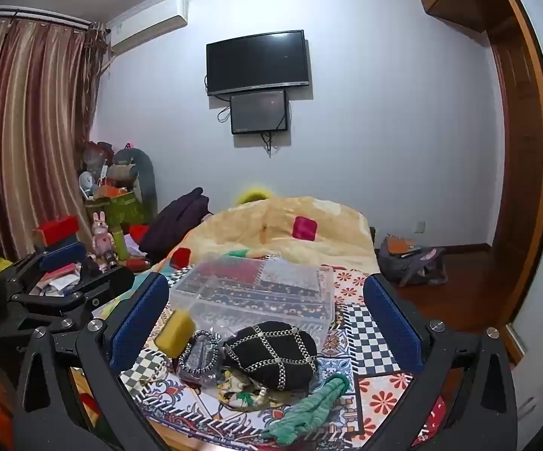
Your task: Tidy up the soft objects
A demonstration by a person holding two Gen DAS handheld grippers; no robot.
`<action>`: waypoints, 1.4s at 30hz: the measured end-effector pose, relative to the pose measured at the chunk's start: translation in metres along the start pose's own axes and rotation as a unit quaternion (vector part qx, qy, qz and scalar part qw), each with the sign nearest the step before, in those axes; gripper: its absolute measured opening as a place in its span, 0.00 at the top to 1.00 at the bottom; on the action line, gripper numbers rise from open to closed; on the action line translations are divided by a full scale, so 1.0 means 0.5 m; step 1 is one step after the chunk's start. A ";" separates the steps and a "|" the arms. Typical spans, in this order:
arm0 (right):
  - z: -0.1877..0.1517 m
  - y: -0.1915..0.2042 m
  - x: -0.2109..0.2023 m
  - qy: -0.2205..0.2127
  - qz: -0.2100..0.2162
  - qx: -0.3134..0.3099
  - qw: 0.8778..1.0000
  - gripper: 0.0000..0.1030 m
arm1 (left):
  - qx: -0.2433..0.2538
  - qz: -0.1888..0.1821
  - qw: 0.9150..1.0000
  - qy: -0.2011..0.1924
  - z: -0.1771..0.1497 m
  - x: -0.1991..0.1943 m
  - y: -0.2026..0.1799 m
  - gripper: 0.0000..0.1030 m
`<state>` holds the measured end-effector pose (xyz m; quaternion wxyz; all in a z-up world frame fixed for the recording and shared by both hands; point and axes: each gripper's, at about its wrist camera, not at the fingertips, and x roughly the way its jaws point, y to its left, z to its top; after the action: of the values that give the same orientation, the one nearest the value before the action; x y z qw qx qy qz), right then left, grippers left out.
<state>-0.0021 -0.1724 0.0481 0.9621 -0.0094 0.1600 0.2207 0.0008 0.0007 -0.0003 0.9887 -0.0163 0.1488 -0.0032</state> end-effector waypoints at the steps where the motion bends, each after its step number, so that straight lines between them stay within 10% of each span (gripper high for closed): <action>1: 0.000 -0.002 0.001 0.006 0.001 0.006 1.000 0.00 | 0.011 0.001 1.000 -0.009 0.002 -0.006 -0.008 0.00; 42: -0.004 -0.001 -0.009 -0.006 0.007 0.003 1.000 0.00 | 0.002 -0.008 1.000 -0.014 0.008 -0.015 -0.009 0.00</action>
<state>-0.0061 -0.1750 0.0477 0.9616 -0.0036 0.1548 0.2268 -0.0052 -0.0037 0.0059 0.9907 -0.0156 0.1346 -0.0109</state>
